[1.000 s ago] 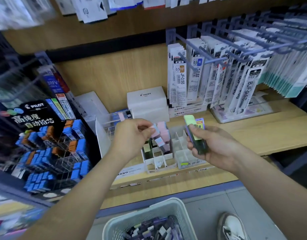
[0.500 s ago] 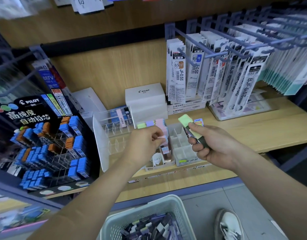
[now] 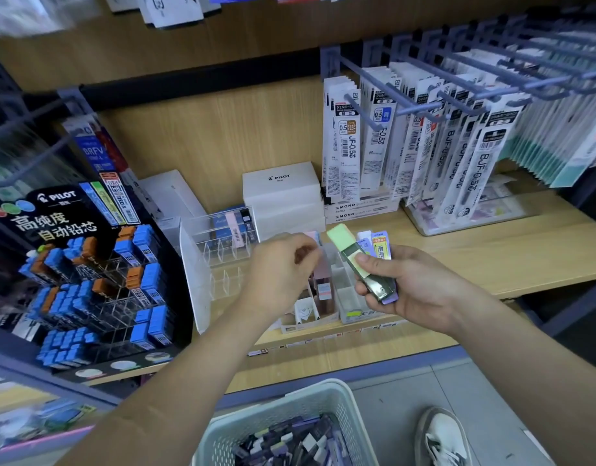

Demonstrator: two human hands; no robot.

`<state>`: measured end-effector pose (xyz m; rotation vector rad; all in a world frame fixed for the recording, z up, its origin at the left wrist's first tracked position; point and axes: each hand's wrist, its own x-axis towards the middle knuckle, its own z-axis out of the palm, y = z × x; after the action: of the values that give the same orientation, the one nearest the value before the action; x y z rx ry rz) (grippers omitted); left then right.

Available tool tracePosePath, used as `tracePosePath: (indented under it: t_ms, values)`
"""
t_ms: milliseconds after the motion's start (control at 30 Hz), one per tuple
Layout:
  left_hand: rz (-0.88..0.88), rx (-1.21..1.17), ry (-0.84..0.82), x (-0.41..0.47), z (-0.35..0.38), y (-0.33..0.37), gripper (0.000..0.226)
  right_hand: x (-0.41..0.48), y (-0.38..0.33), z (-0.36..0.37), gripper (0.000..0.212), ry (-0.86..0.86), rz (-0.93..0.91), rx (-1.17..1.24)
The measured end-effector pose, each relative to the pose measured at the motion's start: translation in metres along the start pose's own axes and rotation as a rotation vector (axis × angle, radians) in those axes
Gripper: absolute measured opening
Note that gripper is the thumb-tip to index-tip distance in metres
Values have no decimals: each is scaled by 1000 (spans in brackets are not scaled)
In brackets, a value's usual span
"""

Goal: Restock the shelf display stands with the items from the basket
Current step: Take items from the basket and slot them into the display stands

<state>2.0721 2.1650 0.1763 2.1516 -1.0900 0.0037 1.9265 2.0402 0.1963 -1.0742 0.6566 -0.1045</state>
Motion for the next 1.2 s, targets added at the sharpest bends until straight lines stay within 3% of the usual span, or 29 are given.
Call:
tracePosePath:
  t_ms: [100, 133, 233, 400, 500, 567, 667, 933, 1200]
  values:
    - [-327, -698, -129, 4, -18, 21, 18, -4, -2, 5, 21, -42, -18, -29]
    - [-372, -809, -182, 4, -23, 26, 18, -5, -3, 7, 21, -54, -24, -46]
    - [-390, -849, -248, 2, -31, 31, 13, -6, -4, 14, 16, -30, -25, -76]
    - [-371, -729, -192, 5, -47, 26, 20, -3, -3, 23, 18, 19, -79, -96]
    - [-399, -812, -179, 7, -61, 23, 17, -4, -5, 33, 14, 23, -147, -69]
    - [-401, -832, -98, 10, -72, 16, 17, -4, -6, 39, 23, 50, -141, -55]
    - [-352, -669, 7, 12, -90, 3, 16, -1, -7, 40, 22, 130, -57, 46]
    - [-189, -63, -14, -3, -67, -18, 13, 1, -6, 31, 24, 79, -74, 141]
    - [-97, 103, -25, -7, -50, -30, 14, 4, -4, 34, 18, 93, -25, 43]
